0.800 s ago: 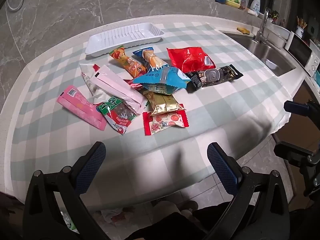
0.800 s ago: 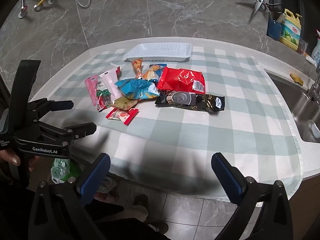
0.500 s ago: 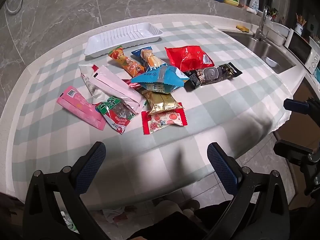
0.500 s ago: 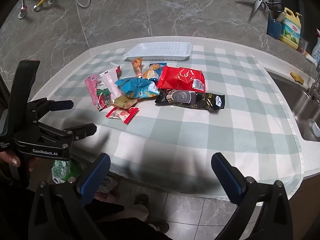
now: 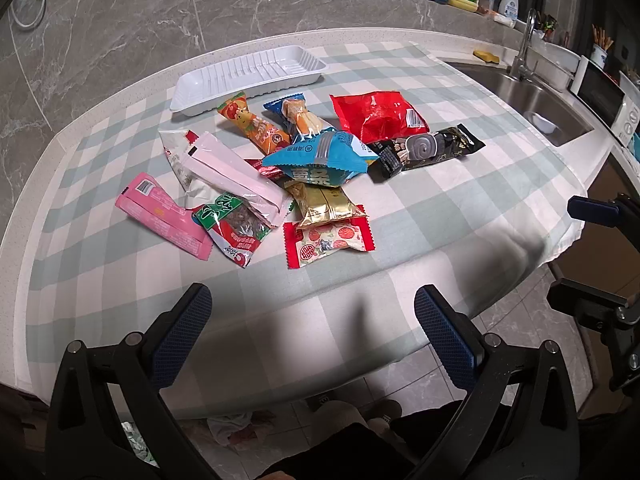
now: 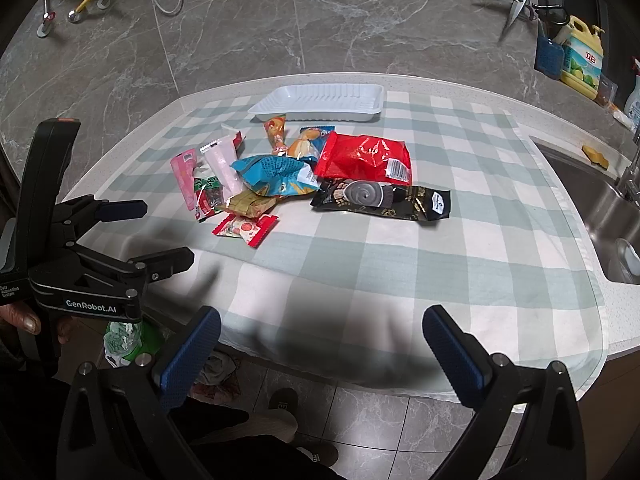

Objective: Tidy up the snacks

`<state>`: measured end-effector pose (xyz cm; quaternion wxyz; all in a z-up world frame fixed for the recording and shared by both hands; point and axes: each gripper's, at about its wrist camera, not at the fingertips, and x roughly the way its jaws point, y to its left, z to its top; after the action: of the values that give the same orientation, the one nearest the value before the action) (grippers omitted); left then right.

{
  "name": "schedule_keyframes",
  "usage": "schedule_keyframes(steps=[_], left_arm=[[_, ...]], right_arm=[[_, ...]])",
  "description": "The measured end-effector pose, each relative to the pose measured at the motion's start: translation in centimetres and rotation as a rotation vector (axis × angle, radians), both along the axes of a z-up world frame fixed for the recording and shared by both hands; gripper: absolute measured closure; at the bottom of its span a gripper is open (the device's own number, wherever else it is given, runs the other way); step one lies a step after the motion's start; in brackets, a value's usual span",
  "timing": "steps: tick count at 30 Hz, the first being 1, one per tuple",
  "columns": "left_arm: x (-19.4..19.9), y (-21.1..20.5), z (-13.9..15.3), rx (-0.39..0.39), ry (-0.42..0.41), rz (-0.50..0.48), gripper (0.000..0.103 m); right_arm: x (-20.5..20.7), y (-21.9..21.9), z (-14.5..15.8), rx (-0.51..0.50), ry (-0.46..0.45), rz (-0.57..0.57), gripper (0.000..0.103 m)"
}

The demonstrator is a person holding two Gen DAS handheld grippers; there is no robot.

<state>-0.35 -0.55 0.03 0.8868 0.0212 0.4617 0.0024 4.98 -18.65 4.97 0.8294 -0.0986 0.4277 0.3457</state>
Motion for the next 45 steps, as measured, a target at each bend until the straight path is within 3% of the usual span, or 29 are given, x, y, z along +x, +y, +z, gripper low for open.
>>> schedule_keyframes(steps=[45], left_arm=[[0.06,-0.12,0.13,0.003,0.002,0.002,0.0]], right_arm=[[-0.05,0.35,0.11,-0.002,0.001,0.001,0.0]])
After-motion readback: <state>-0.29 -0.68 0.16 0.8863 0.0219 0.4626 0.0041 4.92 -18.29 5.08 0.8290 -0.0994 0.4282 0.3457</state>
